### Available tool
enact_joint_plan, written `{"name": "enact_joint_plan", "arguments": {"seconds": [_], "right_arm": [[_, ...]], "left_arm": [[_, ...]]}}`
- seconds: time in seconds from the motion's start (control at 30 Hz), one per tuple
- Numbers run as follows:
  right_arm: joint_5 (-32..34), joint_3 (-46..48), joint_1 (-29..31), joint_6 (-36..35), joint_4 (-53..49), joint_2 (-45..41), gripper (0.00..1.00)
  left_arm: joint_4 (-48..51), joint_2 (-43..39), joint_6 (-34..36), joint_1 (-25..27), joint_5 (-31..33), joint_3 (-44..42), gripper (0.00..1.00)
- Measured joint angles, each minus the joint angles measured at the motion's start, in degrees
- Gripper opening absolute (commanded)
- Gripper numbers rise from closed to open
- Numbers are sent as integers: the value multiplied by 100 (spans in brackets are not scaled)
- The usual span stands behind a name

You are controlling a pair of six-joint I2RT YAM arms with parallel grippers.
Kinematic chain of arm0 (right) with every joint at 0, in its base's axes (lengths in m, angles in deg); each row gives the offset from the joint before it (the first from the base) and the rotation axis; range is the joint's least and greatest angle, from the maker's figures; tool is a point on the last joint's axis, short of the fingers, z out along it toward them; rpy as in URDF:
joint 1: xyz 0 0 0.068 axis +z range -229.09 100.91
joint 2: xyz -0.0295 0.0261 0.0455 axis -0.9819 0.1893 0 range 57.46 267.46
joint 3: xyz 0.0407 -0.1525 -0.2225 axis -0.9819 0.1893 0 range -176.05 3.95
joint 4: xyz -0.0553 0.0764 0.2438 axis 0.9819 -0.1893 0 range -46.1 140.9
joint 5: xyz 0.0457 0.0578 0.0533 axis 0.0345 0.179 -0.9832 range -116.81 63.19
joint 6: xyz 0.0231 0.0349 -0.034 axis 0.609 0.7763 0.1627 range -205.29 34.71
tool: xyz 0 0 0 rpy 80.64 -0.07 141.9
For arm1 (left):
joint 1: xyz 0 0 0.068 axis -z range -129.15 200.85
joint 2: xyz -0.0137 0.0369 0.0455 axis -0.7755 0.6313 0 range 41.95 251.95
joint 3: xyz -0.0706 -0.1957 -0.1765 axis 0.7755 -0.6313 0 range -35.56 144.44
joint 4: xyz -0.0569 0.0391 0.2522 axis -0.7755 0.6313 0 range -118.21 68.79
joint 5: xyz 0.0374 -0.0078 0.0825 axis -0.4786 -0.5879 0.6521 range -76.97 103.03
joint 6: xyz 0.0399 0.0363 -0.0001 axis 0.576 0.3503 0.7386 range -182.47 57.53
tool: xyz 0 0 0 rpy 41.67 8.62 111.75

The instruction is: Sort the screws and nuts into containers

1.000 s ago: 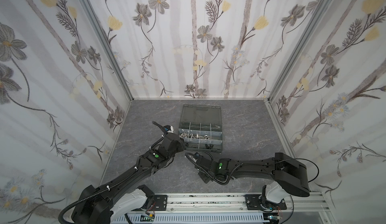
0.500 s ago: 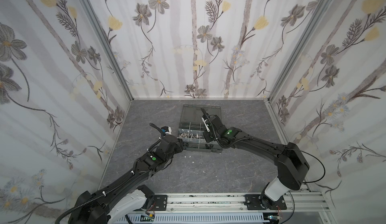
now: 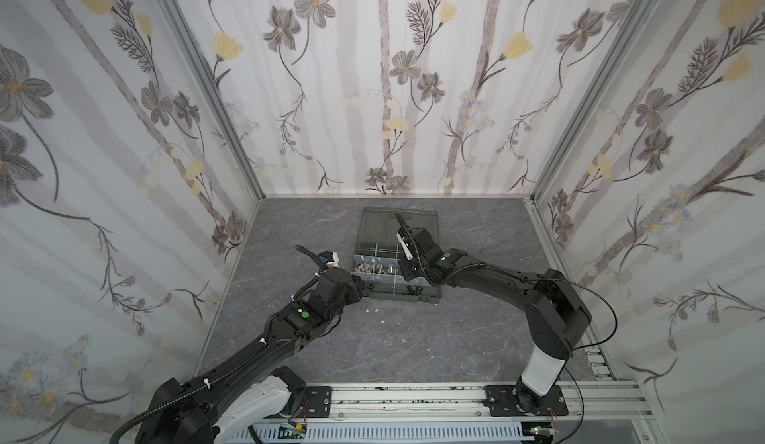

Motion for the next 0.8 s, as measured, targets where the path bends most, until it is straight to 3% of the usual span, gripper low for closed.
{"name": "enact_joint_plan", "arguments": {"seconds": [0.5,0.8], "right_arm": [[-76,50,-76,52,70,-466,44],[483,1307,-352,151,815,-2315,50]], "left_arm": [[0,157,120,-74,103,177,51],[-28,173,525,-404,474,490,56]]}}
